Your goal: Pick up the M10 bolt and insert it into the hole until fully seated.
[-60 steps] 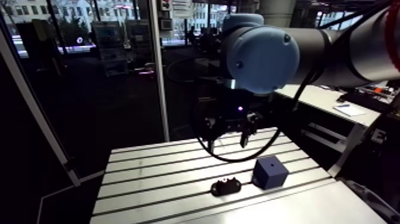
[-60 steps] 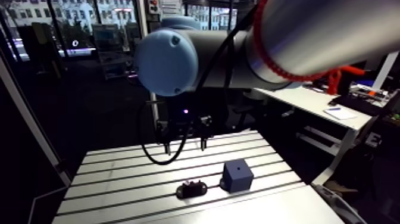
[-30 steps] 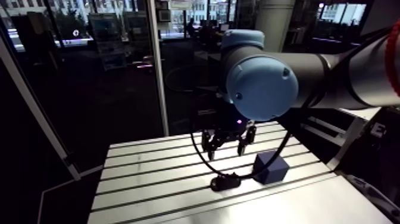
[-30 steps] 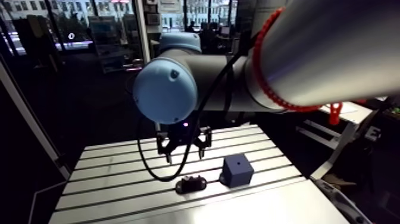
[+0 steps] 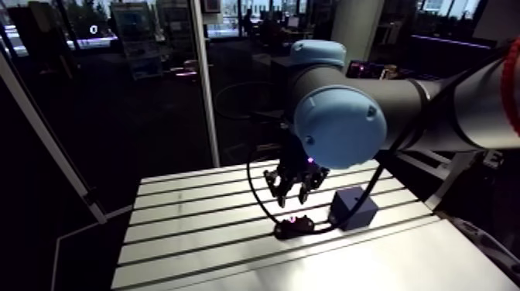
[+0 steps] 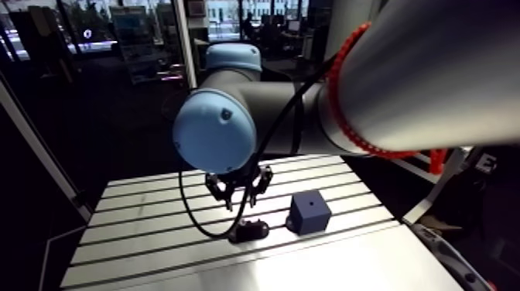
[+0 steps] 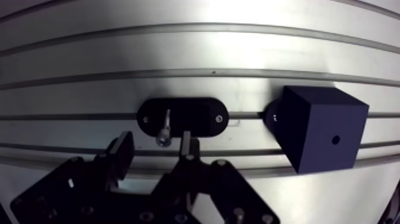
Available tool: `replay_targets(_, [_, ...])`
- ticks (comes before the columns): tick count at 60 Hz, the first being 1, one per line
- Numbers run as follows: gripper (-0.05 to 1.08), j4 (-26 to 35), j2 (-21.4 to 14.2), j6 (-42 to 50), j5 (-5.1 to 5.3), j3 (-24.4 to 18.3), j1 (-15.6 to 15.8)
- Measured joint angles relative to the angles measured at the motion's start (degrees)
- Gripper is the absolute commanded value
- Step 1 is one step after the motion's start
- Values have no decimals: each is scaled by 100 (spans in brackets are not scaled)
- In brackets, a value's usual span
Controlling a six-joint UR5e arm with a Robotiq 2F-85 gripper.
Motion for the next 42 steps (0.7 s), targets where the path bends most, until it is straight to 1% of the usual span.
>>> replay_targets(22, [50,-27,31,3,9,64,0])
replay_targets(42, [54,-33,34,0,4,148,0])
